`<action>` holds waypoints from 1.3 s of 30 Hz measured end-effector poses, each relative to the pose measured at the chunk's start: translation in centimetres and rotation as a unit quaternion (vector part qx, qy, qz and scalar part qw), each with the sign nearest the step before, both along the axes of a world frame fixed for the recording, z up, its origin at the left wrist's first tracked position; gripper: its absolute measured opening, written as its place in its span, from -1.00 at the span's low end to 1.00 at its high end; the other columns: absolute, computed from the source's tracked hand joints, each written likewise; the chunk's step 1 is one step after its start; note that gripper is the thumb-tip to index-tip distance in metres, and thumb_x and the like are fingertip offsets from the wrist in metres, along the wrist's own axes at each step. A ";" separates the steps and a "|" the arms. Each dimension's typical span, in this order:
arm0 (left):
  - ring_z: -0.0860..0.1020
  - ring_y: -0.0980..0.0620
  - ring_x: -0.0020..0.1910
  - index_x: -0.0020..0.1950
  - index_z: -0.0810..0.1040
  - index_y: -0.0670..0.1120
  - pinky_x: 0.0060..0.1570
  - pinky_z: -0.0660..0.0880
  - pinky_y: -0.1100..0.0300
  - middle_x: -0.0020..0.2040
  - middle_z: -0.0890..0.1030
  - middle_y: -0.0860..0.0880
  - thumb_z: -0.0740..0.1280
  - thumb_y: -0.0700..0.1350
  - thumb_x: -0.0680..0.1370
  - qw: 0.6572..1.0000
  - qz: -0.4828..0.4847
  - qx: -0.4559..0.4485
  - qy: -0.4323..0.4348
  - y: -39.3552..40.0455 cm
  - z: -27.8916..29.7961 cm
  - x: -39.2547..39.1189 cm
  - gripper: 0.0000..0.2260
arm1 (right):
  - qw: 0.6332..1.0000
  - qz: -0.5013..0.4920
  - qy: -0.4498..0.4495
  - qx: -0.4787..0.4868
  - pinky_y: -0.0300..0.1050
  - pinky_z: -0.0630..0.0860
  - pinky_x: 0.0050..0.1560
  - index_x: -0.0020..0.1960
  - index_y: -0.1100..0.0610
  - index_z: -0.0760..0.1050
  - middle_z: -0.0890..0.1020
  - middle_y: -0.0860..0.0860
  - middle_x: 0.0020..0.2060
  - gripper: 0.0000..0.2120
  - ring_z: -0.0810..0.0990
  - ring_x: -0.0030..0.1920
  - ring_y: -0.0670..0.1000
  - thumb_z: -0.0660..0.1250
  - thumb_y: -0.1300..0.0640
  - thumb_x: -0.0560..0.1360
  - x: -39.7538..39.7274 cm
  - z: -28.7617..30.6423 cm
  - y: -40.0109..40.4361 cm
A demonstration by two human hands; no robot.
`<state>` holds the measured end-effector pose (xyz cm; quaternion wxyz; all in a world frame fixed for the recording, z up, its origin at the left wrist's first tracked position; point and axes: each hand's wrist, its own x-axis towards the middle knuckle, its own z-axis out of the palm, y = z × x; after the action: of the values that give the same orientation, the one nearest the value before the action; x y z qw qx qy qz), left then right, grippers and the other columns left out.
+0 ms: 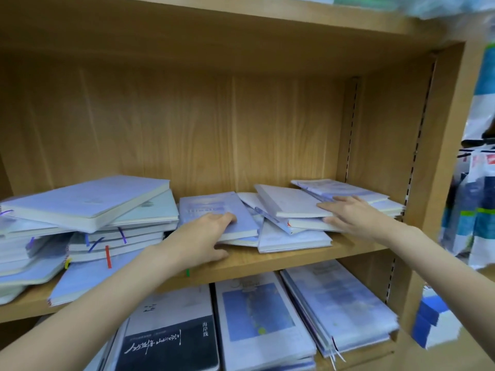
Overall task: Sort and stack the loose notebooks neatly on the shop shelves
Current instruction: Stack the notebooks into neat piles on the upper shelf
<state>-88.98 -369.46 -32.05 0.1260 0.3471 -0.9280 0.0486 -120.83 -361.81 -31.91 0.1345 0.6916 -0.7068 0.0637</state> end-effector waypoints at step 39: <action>0.50 0.13 0.11 0.34 0.36 -0.10 0.11 0.43 0.31 0.20 0.52 0.02 0.47 -0.22 0.41 0.916 0.136 0.081 0.369 -0.4 2.0 26.5 -0.46 | 0.921 0.269 -0.186 -0.214 -0.19 0.29 0.07 0.07 0.14 0.61 0.61 -0.06 -0.02 -0.71 0.48 0.10 -0.02 0.31 -0.05 0.51 30.9 3.9 -6.0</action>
<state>-62.51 -369.91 -30.00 0.4228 0.4727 -0.7602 -0.1410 -89.94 -367.77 -28.01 0.1231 0.7863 -0.4759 0.3743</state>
